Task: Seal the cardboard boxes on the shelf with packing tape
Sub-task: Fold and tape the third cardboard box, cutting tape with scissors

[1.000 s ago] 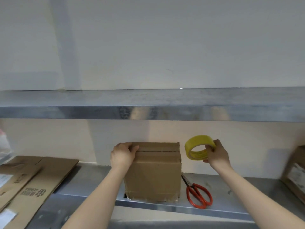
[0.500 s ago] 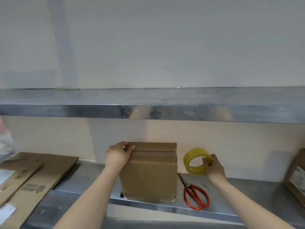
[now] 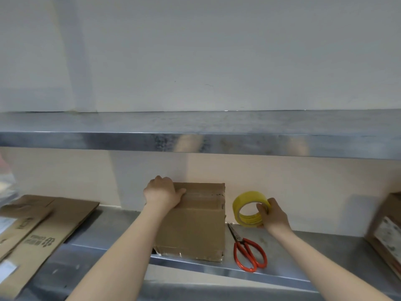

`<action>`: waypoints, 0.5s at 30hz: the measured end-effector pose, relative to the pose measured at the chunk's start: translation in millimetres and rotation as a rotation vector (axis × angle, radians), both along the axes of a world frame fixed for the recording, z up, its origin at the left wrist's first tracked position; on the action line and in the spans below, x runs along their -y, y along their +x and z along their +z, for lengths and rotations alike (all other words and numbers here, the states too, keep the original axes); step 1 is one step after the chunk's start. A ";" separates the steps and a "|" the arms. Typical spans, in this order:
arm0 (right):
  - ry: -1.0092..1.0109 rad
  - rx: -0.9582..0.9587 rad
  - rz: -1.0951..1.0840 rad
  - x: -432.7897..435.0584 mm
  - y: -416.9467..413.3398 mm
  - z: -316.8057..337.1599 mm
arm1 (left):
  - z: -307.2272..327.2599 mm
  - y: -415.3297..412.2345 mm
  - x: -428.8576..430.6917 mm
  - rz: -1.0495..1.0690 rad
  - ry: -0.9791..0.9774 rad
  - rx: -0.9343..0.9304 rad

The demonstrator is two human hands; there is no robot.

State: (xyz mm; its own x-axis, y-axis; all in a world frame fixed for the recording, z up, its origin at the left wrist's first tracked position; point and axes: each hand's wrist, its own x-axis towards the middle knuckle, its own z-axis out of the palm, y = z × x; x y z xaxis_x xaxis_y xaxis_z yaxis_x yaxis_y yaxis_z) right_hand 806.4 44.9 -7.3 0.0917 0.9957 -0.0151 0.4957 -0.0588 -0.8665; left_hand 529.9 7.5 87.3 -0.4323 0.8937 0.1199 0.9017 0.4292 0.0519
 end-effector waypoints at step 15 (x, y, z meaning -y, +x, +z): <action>-0.073 0.193 0.175 3.2 4.7 12.0 | -8.0 25.3 -14.7 0.092 -0.127 0.231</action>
State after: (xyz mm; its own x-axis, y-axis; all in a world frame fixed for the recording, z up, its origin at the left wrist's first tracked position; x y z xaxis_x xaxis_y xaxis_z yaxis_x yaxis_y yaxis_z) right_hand 811.1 41.7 4.6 -0.0741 0.9935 -0.0862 0.6594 -0.0160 -0.7517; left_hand 555.3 22.2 79.3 -0.5152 0.8510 -0.1017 0.8292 0.5249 0.1919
